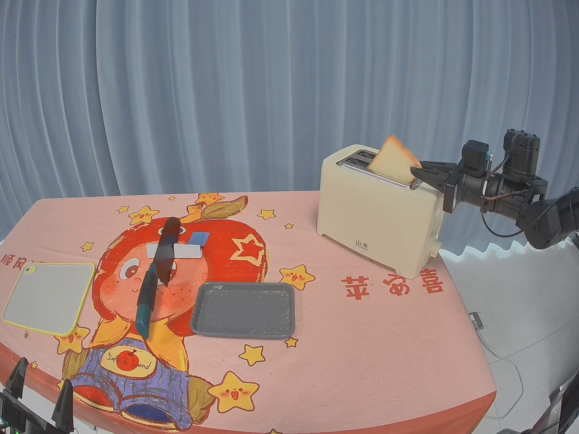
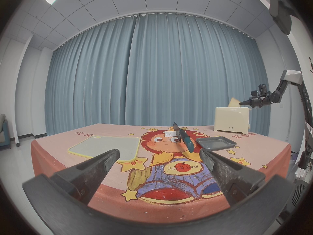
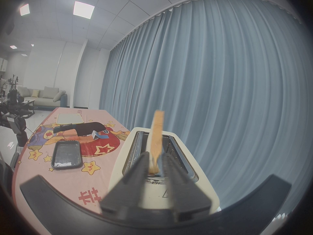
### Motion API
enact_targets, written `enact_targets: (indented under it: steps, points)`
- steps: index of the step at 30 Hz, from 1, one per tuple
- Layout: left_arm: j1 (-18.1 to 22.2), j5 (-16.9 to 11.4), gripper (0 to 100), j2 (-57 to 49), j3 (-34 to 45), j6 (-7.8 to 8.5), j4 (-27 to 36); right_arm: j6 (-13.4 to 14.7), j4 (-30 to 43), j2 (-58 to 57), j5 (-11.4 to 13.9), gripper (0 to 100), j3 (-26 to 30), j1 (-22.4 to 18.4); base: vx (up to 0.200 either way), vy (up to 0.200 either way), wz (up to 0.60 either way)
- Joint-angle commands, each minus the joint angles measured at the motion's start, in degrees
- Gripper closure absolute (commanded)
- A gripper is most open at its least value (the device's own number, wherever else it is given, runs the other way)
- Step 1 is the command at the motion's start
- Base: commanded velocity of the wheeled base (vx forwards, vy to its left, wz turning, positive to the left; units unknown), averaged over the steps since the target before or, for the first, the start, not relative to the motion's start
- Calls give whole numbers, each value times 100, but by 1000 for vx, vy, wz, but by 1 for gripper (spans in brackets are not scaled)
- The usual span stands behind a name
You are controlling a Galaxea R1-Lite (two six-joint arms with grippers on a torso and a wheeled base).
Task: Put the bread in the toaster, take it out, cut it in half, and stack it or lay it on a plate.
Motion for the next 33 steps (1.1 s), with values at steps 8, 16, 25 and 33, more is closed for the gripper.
enact_targets:
  steps: [8,16,25,33]
  points:
    - [1,3,0,9,101,-2,-2,8,-23,-72,-26,0,16,0,0,0,0]
    - [1,3,0,9,101,-2,-2,192,-84,-591,-8,0,280,9,0,0,0]
    - [1,3,0,9,101,-2,-2,1563,-93,-1558,-430,0,1027,123,0,0,0]
    - [1,3,0,9,101,-2,-2,2275,-102,-2454,-562,0,2135,176,0,0,0]
